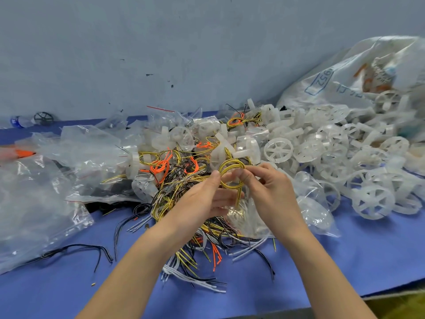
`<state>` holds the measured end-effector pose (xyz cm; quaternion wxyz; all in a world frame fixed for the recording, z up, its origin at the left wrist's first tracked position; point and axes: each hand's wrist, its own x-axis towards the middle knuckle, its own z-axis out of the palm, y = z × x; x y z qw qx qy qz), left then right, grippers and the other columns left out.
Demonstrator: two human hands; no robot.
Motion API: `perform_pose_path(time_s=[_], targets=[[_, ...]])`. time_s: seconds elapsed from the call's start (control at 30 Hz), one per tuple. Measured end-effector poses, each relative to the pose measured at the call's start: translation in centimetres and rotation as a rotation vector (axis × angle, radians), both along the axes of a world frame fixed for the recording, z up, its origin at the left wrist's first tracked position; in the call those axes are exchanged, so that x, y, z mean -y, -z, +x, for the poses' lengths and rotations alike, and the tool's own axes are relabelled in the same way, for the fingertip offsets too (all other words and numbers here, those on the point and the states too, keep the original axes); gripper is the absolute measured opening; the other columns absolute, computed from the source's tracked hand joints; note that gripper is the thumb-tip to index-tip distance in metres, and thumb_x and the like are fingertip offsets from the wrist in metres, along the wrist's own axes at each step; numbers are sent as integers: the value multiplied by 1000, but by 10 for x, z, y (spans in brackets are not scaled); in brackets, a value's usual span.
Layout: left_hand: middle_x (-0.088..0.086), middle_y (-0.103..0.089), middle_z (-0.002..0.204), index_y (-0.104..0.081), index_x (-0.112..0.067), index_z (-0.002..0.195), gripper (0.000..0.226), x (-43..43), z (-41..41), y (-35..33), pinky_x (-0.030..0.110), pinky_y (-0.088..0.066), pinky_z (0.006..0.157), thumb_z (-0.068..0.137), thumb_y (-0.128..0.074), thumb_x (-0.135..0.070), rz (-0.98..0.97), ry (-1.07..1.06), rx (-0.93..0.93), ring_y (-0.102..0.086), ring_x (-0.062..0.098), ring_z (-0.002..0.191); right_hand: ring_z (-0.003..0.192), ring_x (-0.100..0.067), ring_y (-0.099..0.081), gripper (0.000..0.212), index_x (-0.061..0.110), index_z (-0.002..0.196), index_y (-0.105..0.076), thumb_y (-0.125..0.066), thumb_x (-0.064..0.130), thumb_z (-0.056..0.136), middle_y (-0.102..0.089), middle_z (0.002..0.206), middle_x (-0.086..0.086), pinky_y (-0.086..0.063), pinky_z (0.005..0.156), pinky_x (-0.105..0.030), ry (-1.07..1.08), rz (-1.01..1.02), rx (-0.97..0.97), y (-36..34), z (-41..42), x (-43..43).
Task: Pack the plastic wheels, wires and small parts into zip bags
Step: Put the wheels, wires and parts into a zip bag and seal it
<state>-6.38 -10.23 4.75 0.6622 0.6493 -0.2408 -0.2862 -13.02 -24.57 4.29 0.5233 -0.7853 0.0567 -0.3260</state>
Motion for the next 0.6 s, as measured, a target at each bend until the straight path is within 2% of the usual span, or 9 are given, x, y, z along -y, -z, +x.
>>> perform_pose_path(time_s=[0.07,0.13,0.2,0.27,0.37,0.43,0.5,0.53,0.6], targets=[[13,-72,111,-60,-25,128,48,-1,-1,-1,38,-51,91,98,-32,-52,-45,91,-128,-67,31,107,85,-6,-58,17,41,82,-79,-66,38,92,-58,84,10,-39,72,-12,-8,37,-5,0,0,0],[12,-72,106,-60,-19,128,51,-2,-3,-4,39,-54,87,96,-37,-51,-88,140,-264,-69,33,100,85,-4,-59,15,37,81,-80,-68,35,91,-58,82,15,-40,73,-14,-7,73,-10,1,2,1],[9,-68,89,-62,-11,121,47,-5,-3,-6,39,-58,78,95,-45,-46,-96,150,-357,-69,28,78,78,-2,-57,12,31,83,-79,-70,32,90,-58,78,19,-39,71,-17,12,89,-19,1,3,2],[5,-61,77,-60,-5,113,39,-9,-1,-6,32,-56,59,93,-53,-38,-79,124,-366,-57,16,58,72,-1,-54,10,26,86,-78,-70,31,89,-58,77,20,-40,70,-21,25,88,-31,2,4,4],[0,-52,68,-64,-4,104,30,-20,8,-8,19,-39,42,94,-57,-31,21,28,-187,-40,7,46,69,-2,-54,9,29,94,-76,-68,31,91,-63,87,16,-46,71,-28,25,104,-34,2,1,6],[0,-46,58,-65,-12,82,27,-29,12,-13,18,-36,42,95,-57,-34,205,-17,100,-37,9,43,67,-1,-55,14,34,101,-75,-63,28,96,-65,97,11,-45,71,-26,63,104,-20,2,-1,8],[-3,-45,48,-63,-15,71,33,-34,12,-16,17,-37,43,96,-57,-36,385,-14,380,-39,12,41,65,-2,-54,19,34,107,-74,-59,27,98,-63,98,12,-44,71,-23,107,63,-14,2,-2,9],[-4,-46,45,-64,-15,73,32,-33,9,-17,17,-38,42,97,-56,-34,438,10,454,-41,12,39,65,-3,-54,20,35,109,-73,-57,27,98,-61,97,13,-43,69,-22,124,16,-16,2,-2,8],[-6,-52,44,-65,-18,75,30,-25,1,-19,16,-38,41,100,-53,-28,477,95,464,-43,10,36,68,-5,-54,22,34,112,-72,-57,26,98,-58,95,13,-43,67,-21,146,-112,-23,2,-2,3]])
